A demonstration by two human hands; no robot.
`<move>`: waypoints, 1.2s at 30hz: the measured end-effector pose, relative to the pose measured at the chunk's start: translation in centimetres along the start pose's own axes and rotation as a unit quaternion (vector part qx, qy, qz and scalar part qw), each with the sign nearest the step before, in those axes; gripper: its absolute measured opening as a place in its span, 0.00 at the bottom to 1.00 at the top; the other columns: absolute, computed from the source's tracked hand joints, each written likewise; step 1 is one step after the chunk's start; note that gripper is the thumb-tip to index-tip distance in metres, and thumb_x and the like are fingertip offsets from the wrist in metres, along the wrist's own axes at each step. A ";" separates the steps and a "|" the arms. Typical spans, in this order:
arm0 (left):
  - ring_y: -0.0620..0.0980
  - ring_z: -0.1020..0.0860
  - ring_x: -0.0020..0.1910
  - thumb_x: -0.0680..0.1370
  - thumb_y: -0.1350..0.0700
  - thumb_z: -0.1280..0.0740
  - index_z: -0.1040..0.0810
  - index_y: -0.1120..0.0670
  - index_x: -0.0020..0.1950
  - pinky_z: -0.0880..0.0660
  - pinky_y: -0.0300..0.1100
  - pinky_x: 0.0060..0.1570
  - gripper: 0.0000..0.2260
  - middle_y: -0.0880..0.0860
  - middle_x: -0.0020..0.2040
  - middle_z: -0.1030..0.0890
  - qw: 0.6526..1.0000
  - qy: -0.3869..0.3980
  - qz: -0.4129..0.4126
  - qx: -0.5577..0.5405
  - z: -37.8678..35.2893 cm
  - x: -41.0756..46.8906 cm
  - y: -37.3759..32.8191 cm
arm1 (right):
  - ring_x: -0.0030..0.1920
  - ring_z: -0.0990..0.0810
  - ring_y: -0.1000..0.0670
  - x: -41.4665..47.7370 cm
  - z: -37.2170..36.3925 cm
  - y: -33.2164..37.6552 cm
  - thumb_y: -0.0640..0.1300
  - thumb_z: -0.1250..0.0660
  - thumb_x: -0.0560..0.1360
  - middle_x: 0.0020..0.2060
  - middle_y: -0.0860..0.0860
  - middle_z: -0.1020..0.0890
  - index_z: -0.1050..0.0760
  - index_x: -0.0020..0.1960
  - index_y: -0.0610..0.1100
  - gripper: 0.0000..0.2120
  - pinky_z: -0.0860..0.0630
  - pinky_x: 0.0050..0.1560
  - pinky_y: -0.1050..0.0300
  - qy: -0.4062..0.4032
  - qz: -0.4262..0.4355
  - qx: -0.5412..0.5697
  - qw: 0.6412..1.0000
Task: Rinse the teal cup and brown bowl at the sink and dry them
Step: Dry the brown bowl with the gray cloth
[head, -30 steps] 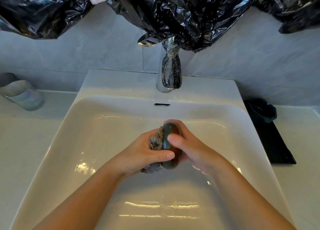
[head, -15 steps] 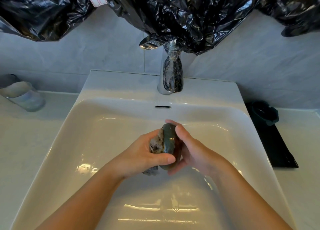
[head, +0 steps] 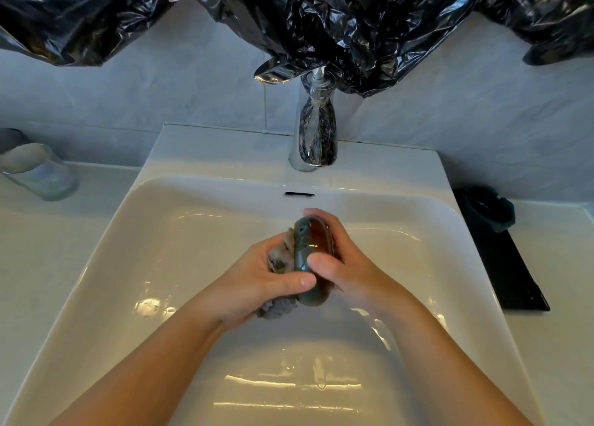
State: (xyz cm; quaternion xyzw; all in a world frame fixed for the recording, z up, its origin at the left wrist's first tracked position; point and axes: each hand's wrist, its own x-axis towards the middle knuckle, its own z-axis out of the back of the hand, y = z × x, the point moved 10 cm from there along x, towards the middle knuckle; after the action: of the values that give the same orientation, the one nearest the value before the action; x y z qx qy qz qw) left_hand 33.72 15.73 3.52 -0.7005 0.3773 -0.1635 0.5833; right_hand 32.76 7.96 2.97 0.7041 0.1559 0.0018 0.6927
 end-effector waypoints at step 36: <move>0.50 0.29 0.30 0.74 0.42 0.42 0.23 0.54 0.30 0.31 0.44 0.32 0.21 0.50 0.32 0.28 0.748 -0.175 -0.168 0.618 0.7 -0.8 -6.4 | 0.56 0.22 0.39 0.4 -0.8 -0.2 0.59 0.23 0.64 0.61 0.41 0.24 0.33 0.70 0.53 0.38 0.24 0.51 0.37 -0.012 0.048 0.267 0.962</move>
State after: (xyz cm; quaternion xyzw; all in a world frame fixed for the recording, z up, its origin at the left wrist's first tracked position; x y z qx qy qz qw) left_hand 35.86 17.02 9.52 -0.2558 -0.0383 -0.3306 0.9076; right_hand 32.94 8.85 2.69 0.8702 0.1085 -0.0145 0.4804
